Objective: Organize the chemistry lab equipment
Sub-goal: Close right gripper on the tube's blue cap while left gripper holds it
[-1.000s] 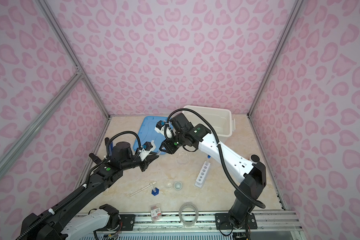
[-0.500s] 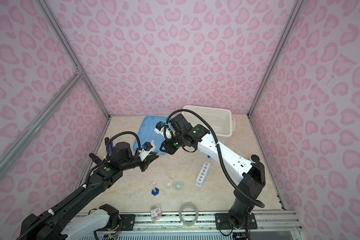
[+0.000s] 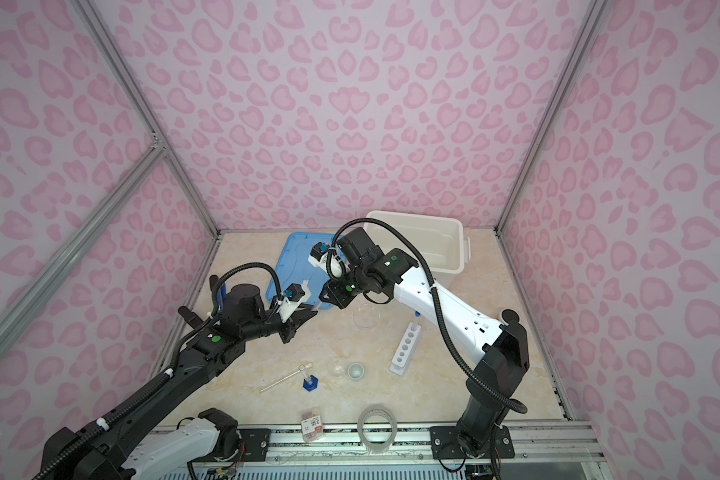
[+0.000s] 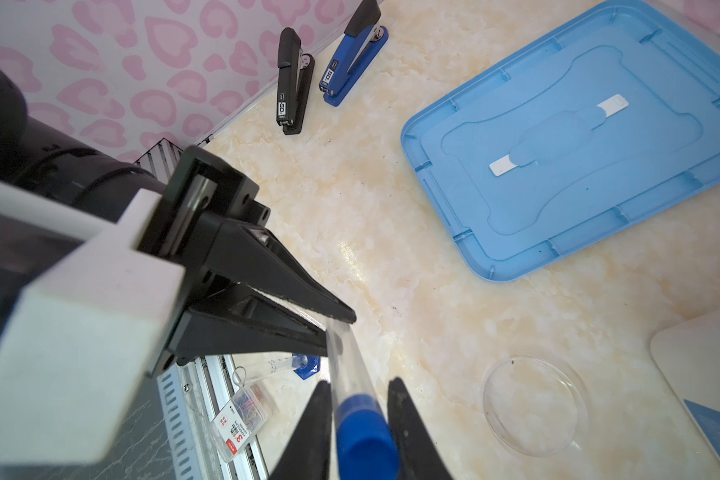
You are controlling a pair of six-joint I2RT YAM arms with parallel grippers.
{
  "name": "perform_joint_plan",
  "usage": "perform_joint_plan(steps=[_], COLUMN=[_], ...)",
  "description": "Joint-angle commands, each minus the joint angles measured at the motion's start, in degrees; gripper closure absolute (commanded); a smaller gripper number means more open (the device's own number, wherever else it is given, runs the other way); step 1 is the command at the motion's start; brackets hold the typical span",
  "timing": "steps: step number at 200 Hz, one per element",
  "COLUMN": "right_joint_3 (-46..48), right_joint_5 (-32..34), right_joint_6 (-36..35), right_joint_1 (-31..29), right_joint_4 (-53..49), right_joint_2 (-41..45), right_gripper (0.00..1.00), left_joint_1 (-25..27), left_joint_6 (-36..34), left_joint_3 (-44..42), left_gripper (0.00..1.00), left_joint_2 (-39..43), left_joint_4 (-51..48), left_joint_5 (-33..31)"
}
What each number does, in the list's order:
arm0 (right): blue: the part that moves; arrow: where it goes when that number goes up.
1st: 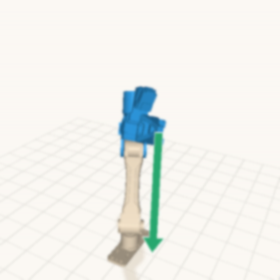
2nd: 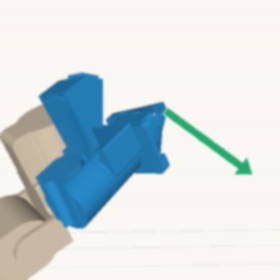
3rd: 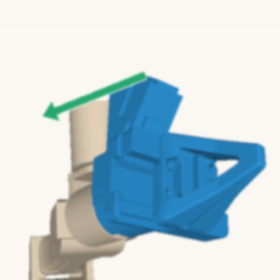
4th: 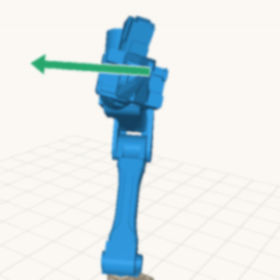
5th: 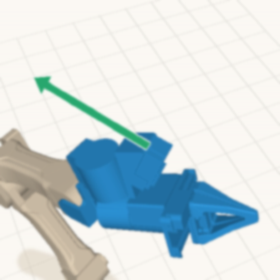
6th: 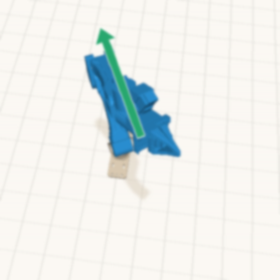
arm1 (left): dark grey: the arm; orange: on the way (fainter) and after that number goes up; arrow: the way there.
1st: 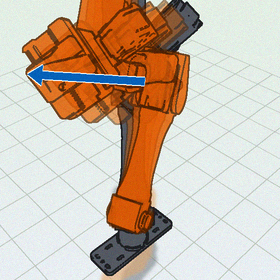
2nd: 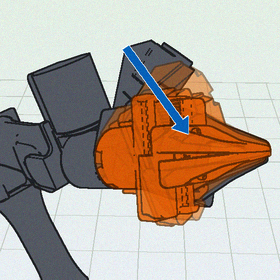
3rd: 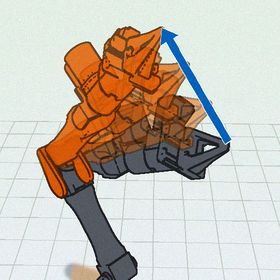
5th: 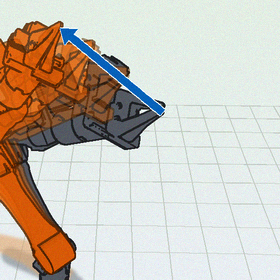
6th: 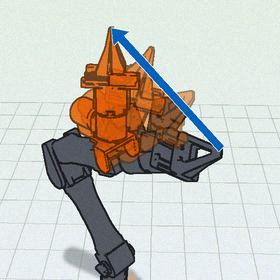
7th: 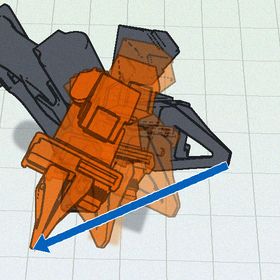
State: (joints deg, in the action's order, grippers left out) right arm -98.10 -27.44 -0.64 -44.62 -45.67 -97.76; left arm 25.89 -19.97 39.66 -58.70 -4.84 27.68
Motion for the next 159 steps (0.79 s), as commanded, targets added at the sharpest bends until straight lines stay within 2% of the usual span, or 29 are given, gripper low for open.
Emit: perform_joint_plan(steps=[1, 93, 159], right_joint_3=[-0.31, -0.31, 0.19], right_joint_5=[0.42, 0.28, 0.24], right_joint_6=[-0.2, -0.1, -0.23], right_joint_1=[-0.02, 0.01, -0.03], right_joint_4=[0.88, 1.8, 1.29], right_joint_2=[-0.51, -1.03, -0.93], right_gripper=[0.73, 0.74, 0.81], left_joint_1=[0.04, 0.05, 0.08], left_joint_6=[0.19, 0.02, -0.33], left_joint_3=[-0.11, -0.11, -0.19], left_gripper=[0.89, 0.89, 0.89], left_joint_2=[-0.1, -0.35, -0.37], left_joint_4=[1.41, 1.33, 1.39], left_joint_5=[1.23, 1.51, 1.02])
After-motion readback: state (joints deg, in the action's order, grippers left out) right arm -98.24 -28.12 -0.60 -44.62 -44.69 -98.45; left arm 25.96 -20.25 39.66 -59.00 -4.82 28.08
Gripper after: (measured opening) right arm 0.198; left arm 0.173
